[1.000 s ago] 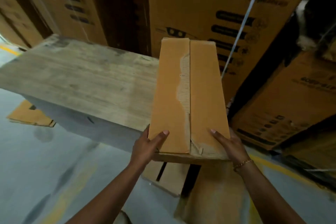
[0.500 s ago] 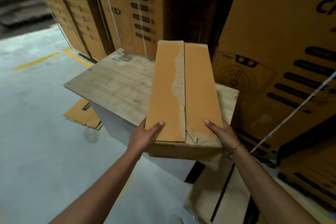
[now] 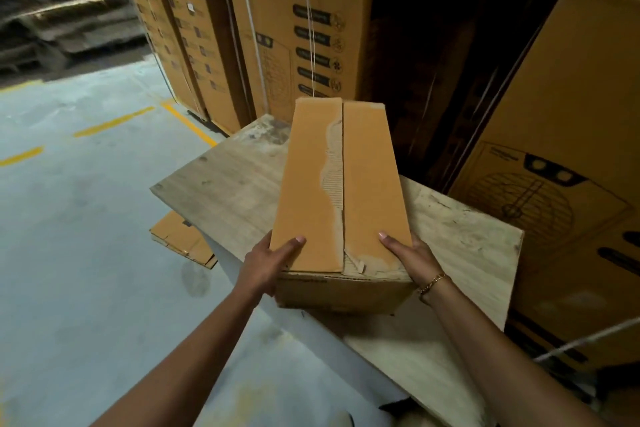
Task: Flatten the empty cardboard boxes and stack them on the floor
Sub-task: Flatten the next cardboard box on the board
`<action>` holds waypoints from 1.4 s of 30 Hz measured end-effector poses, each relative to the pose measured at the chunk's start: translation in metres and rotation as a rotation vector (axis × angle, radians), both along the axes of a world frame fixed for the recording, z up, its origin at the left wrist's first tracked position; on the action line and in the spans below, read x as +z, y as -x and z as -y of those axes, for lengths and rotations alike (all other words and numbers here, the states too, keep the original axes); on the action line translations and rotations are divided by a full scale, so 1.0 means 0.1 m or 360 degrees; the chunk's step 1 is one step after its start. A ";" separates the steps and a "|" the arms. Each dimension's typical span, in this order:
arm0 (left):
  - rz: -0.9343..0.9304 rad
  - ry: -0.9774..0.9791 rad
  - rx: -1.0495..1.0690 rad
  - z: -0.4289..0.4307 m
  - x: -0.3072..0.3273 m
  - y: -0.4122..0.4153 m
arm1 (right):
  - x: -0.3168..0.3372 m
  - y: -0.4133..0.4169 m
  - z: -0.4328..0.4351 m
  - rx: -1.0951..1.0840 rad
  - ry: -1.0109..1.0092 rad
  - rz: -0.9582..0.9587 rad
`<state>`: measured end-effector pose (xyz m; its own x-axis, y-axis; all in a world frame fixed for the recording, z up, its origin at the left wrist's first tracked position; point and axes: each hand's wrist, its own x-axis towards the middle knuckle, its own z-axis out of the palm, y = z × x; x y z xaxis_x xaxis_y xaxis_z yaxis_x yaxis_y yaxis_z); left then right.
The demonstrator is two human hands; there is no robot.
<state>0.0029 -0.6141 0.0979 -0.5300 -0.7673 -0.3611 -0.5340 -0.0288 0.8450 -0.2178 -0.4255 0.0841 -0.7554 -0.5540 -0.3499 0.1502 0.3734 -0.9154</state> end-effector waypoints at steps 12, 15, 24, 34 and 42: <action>0.0401 0.0216 -0.0135 1.06 -0.43 0.30 | -0.20 0.14 0.76 0.0143 -0.0664 -0.0468; 0.0484 0.0401 -0.0285 1.15 -0.50 0.37 | -0.04 0.07 1.02 0.0178 -0.0852 -0.1050; 0.0563 0.0538 -0.0429 1.27 -0.66 0.37 | 0.15 -0.22 1.66 0.0757 -0.1244 -0.1365; 0.0532 0.1444 -0.0547 0.86 -0.29 0.60 | 0.92 0.45 0.38 0.0193 -0.1273 -0.1465; 0.0668 0.1351 -0.0868 0.49 0.05 0.86 | 0.16 0.18 0.16 0.0595 -0.1737 -0.1209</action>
<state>-0.0832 -0.6626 0.1027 -0.8326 -0.5509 -0.0568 -0.5483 0.8054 0.2251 -0.2362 -0.4417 0.1001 -0.8228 -0.4783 -0.3069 -0.5166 0.8546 0.0532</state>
